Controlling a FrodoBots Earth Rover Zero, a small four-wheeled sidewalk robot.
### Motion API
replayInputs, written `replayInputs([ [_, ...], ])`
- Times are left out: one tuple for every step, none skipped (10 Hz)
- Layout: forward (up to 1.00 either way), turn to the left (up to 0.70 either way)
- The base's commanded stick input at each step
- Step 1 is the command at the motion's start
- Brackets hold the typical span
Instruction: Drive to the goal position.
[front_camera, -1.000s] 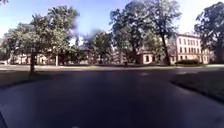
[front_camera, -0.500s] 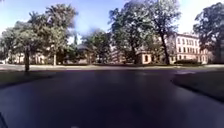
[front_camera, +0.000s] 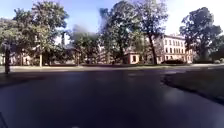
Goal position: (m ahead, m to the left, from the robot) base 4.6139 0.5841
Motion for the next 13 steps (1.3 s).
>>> replayInputs([
  [0.50,0.00],
  [0.50,0.00],
  [0.50,0.00],
  [0.50,0.00],
  [0.50,0.00],
  [0.50,0.00],
  [0.50,0.00],
  [0.50,0.00],
  [0.50,0.00],
  [0.50,0.00],
  [0.50,0.00],
  [0.50,0.00],
  [0.50,0.00],
])
